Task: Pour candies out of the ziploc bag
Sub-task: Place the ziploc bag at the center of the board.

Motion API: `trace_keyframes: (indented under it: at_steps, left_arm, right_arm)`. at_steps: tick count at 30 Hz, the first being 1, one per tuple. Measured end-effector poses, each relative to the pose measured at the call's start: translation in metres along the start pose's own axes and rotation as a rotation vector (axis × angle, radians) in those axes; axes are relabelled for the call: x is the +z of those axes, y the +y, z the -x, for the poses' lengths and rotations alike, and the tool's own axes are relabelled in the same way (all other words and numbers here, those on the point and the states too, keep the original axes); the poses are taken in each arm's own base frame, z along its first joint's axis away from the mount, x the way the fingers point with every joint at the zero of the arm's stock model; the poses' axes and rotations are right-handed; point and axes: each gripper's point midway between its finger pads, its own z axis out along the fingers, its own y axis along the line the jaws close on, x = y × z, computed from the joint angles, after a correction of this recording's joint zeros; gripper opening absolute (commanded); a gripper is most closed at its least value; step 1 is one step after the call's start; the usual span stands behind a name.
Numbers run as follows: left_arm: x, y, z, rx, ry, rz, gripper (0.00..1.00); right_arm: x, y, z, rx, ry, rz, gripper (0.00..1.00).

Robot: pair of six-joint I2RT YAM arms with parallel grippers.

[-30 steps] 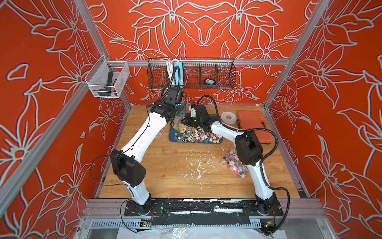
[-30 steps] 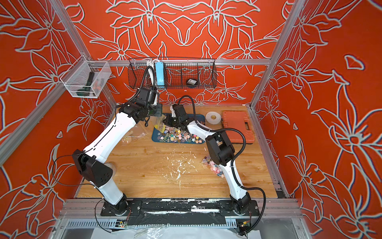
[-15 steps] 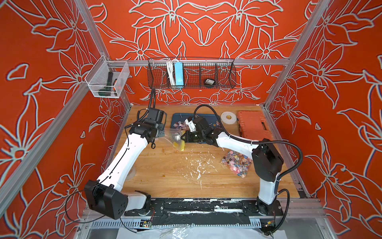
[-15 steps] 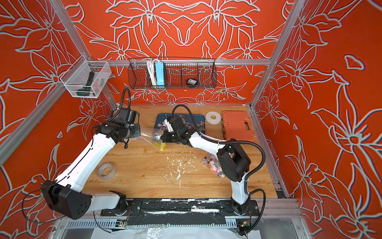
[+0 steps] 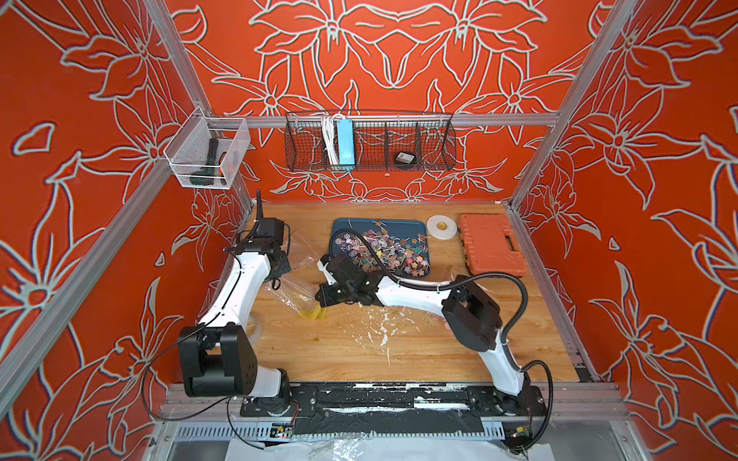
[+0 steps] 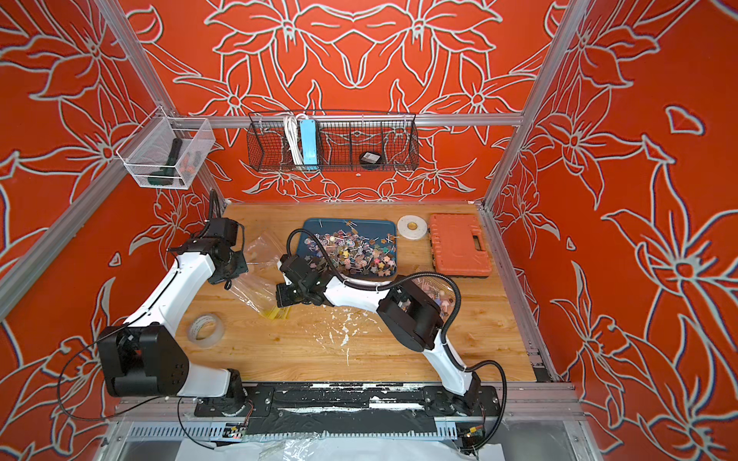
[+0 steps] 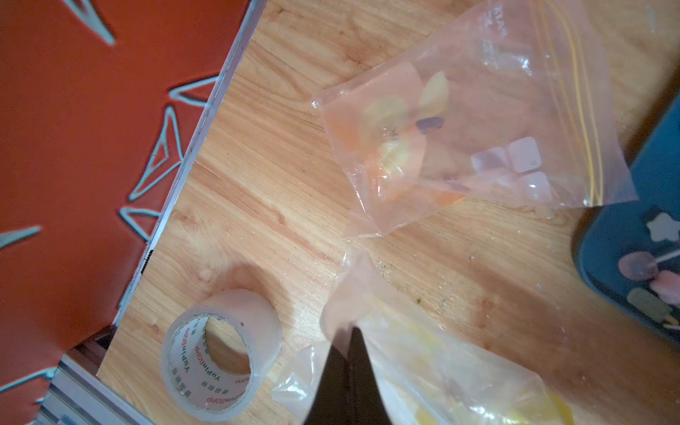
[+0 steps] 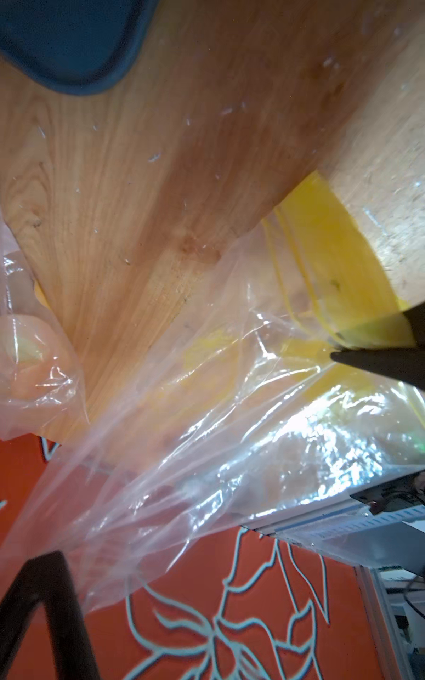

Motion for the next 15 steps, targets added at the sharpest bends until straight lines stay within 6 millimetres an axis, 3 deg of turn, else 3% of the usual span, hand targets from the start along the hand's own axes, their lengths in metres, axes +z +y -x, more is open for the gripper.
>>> trace_keyframes:
  at_steps: [2,4,11,15]
  left_arm:
    - [0.006,0.004,0.001,-0.033,0.013,0.003,0.21]
    - [0.01,0.009,0.008,-0.067,-0.002,0.011,0.31]
    - [0.009,0.016,0.029,-0.164,-0.081,0.005,0.32]
    - [-0.001,0.014,0.039,-0.195,-0.131,-0.025,0.32]
  right_arm:
    - [0.007,-0.003,0.001,0.003,-0.002,-0.007,0.0]
    - [0.007,-0.008,-0.003,0.009,0.012,-0.029,0.09]
    - [0.006,-0.025,-0.013,0.004,0.044,-0.1,0.57]
    - [0.0,-0.029,-0.019,-0.011,0.056,-0.118,0.72]
